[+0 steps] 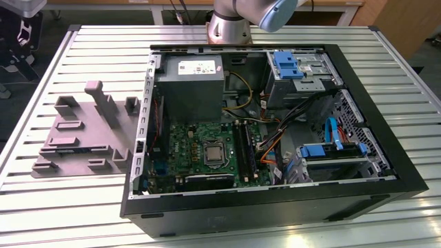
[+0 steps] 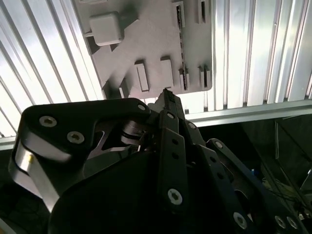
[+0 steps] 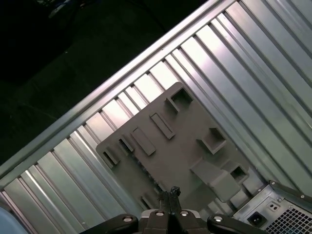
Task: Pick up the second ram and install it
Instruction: 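Pick up the second ram and move it above second insertion slot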
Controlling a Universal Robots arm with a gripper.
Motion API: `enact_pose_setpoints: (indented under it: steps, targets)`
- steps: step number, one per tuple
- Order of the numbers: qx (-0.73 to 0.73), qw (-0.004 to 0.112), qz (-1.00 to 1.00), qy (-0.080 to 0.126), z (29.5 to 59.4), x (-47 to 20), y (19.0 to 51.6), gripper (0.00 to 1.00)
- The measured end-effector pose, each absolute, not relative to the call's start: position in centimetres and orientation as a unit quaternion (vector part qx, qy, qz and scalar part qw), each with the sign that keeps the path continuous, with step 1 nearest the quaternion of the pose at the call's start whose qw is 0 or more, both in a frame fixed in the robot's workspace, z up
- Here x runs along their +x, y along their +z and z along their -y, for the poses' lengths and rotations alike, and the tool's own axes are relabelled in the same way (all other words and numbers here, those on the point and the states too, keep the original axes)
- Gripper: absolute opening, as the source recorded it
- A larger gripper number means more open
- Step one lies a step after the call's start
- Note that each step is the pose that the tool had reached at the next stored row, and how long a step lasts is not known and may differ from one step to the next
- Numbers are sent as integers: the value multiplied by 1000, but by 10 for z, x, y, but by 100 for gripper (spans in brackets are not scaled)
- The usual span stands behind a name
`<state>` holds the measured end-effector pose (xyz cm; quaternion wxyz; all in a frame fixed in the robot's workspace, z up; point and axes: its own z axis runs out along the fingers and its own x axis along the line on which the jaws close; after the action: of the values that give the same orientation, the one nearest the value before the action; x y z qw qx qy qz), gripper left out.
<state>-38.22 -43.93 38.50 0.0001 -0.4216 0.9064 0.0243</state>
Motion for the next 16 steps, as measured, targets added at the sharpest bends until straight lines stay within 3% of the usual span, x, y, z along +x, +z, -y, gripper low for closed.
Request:
enact_pose_setpoints:
  steps: [16]
  targets:
    - [-493, -1, -870, 24, 439, -382, 384, 11]
